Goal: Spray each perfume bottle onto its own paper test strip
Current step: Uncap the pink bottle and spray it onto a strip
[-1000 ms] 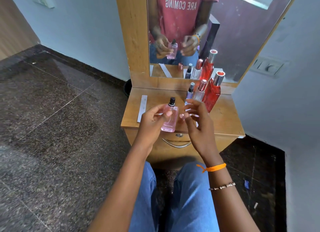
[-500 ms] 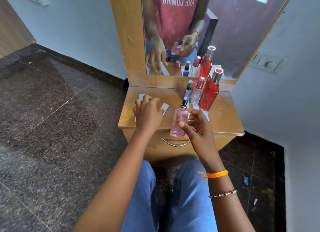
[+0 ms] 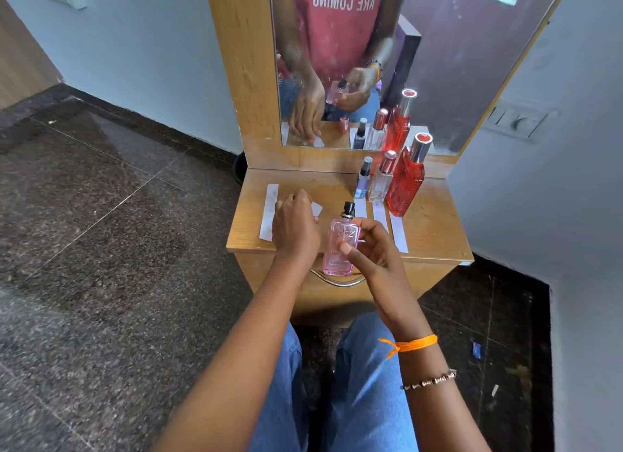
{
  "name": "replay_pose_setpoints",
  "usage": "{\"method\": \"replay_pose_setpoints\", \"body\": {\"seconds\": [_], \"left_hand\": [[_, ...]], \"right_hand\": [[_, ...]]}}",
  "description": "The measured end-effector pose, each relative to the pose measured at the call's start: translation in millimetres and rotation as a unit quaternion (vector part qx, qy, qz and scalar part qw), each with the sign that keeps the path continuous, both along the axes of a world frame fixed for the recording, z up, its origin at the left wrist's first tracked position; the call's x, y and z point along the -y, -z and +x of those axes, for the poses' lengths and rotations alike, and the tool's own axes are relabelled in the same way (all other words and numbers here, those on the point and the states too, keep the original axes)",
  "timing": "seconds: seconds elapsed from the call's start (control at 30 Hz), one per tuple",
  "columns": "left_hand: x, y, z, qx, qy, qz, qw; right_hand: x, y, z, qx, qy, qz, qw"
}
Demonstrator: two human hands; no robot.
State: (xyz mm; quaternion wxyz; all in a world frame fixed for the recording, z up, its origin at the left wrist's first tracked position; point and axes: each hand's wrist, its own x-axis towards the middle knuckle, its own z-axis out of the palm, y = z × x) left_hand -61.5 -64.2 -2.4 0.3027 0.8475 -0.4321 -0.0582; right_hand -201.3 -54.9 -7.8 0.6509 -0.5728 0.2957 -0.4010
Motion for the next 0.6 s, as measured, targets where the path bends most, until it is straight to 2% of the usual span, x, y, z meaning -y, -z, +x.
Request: {"method": "replay_pose_setpoints", "body": {"seconds": [0.37, 0.47, 0.6], "left_hand": [[-4, 0, 1, -0.019, 0.01, 0.012, 1.0], [-10, -2, 2, -0.091, 0.016, -0.049, 0.994], [-20, -13, 6, -0.226, 0.011, -0.108, 0.968]], "right_hand": [[-1, 0, -4, 0.014, -0.007, 0.006, 1.0], [1, 2, -5, 0.026, -0.019, 0.041, 0.999], [2, -2, -5, 0.106, -0.056, 0.124, 0.985]]}}
